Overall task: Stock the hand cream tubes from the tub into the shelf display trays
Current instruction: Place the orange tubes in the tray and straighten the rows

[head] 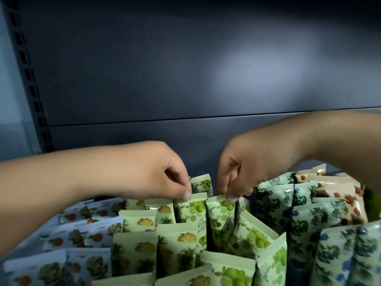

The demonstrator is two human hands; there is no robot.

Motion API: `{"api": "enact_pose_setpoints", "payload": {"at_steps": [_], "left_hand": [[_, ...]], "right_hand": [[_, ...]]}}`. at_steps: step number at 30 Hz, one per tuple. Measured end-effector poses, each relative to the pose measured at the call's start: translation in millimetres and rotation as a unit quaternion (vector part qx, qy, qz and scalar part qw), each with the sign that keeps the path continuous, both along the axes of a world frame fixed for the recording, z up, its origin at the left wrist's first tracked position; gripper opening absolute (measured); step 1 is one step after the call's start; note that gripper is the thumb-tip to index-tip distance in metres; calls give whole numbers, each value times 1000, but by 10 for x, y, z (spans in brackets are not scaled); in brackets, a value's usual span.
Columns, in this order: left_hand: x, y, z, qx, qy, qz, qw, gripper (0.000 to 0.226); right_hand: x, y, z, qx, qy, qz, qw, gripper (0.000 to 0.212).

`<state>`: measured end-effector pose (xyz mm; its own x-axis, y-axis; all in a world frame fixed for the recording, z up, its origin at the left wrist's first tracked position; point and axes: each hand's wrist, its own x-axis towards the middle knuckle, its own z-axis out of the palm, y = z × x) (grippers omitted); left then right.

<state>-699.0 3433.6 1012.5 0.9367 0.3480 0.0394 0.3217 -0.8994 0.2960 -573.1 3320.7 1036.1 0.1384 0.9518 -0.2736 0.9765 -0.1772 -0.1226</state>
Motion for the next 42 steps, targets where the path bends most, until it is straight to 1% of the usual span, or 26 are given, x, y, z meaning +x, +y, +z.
{"api": "enact_pose_setpoints", "payload": {"at_steps": [3, 6, 9, 11, 13, 16, 20, 23, 25, 27, 30, 33, 35, 36, 38, 39, 42], "left_hand": [[20, 23, -15, 1, -3, 11, 1000, 10], [34, 40, -8, -4, -2, 13, 1000, 12], [34, 48, -2, -7, 7, 5, 1000, 12], [30, 41, -7, -5, 16, -1, 1000, 10], [26, 36, -9, -7, 16, -3, 1000, 12], [35, 68, 32, -25, -9, -9, 1000, 20], [76, 165, 130, -8, -74, 6, 997, 20], [122, 205, 152, 26, -91, 22, 995, 17], [151, 220, 126, 47, -77, 34, 995, 13], [195, 228, 78, 52, -52, 50, 996, 12], [269, 261, 5, 48, 16, 69, 996, 19], [347, 303, -60, 40, 64, 60, 995, 13], [373, 318, -77, 21, 71, 55, 996, 13], [378, 326, -79, 4, 67, 52, 996, 14], [361, 328, -67, -40, 51, 46, 997, 15], [344, 328, -61, -55, 43, 42, 997, 14], [302, 313, -62, -39, 19, 28, 999, 15]], "right_hand": [[-3, 18, -15, 0, -12, 5, 1000, 15], [-16, 38, -20, 7, -32, 7, 999, 5], [-38, 52, -27, -1, -54, 4, 999, 10], [-58, 49, -38, -22, -45, -5, 999, 4], [-49, 52, -41, -32, -41, -10, 999, 10], [-33, 69, -31, -15, -18, -34, 999, 15], [-13, 84, -10, -1, 13, -72, 997, 21], [53, 111, 31, -3, -12, -85, 996, 20], [97, 157, 80, 3, -52, -83, 995, 15], [137, 232, 123, 31, -89, -70, 993, 15], [166, 397, 102, 73, -97, -52, 991, 21], [226, 575, -42, 31, -110, -35, 993, 33], [247, 635, -132, 12, -90, -40, 995, 34], [245, 649, -158, 10, -69, -43, 997, 29], [249, 647, -172, 12, -39, -43, 998, 9], [253, 637, -162, 14, -32, -38, 999, 5], [233, 552, -114, 17, -20, -29, 999, 12]]}}
